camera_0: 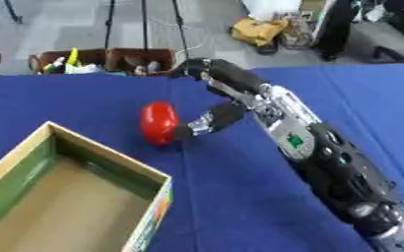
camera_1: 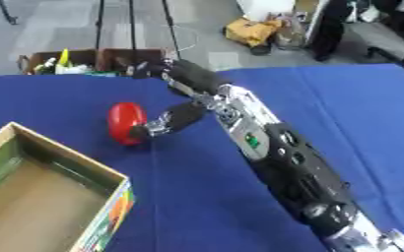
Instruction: Pick up objects on the table and place them in the box.
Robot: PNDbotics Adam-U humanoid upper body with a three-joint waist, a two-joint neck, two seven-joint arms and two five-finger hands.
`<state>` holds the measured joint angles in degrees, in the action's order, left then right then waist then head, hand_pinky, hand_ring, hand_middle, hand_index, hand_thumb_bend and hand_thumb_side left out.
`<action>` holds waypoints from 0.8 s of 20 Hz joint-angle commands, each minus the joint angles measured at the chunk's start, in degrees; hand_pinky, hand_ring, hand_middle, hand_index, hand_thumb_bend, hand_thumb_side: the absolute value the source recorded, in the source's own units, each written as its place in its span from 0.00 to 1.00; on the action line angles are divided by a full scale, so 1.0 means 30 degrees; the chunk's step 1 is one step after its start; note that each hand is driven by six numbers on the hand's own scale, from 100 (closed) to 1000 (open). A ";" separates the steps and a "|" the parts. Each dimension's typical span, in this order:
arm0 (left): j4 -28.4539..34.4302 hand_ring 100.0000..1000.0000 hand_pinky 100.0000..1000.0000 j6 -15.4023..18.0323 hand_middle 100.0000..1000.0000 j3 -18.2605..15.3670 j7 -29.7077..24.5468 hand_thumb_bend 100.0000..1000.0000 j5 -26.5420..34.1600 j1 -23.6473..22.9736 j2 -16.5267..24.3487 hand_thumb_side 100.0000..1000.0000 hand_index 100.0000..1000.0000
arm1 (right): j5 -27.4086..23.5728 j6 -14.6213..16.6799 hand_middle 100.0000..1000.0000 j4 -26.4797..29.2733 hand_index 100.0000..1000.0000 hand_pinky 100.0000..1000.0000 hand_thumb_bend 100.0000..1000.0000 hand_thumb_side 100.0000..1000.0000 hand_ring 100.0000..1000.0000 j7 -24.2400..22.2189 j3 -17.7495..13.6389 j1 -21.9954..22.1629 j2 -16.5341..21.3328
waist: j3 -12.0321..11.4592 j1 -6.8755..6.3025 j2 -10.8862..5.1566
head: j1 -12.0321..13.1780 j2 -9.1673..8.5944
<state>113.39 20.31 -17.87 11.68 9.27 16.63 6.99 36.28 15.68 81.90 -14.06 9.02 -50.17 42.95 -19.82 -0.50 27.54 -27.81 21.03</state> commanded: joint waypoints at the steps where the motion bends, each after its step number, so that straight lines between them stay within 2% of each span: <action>1: 0.0402 0.47 0.27 0.0027 0.51 -0.0050 -0.0061 0.00 0.0035 0.0145 0.0198 0.75 0.70 | -0.0246 0.0021 0.76 0.0061 0.88 0.67 0.85 0.94 0.80 -0.0187 -0.0118 -0.0406 0.0387 | -0.0112 -0.0006 -0.0344 | -0.0231 -0.0305; 8: 0.0402 0.47 0.27 0.0114 0.50 0.0002 -0.0212 0.00 -0.0032 0.0215 0.0085 0.75 0.70 | -0.0425 0.0038 0.75 -0.0163 0.87 0.66 0.85 0.92 0.80 -0.0008 -0.0277 -0.0458 0.0774 | -0.0491 0.0178 -0.0052 | -0.0716 -0.0720; 16: 0.0402 0.47 0.27 0.0143 0.50 -0.0016 -0.0358 0.00 -0.0185 0.0348 -0.0094 0.75 0.70 | -0.0691 -0.0040 0.74 -0.0525 0.86 0.65 0.85 0.89 0.79 -0.0825 -0.0176 -0.0653 0.0569 | -0.0685 0.0350 0.0327 | -0.1118 -0.0911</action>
<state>113.39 20.67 -17.85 10.83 8.99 17.24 6.02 34.69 15.57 80.07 -16.10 8.86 -50.95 43.44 -21.75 0.64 29.76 -30.89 19.09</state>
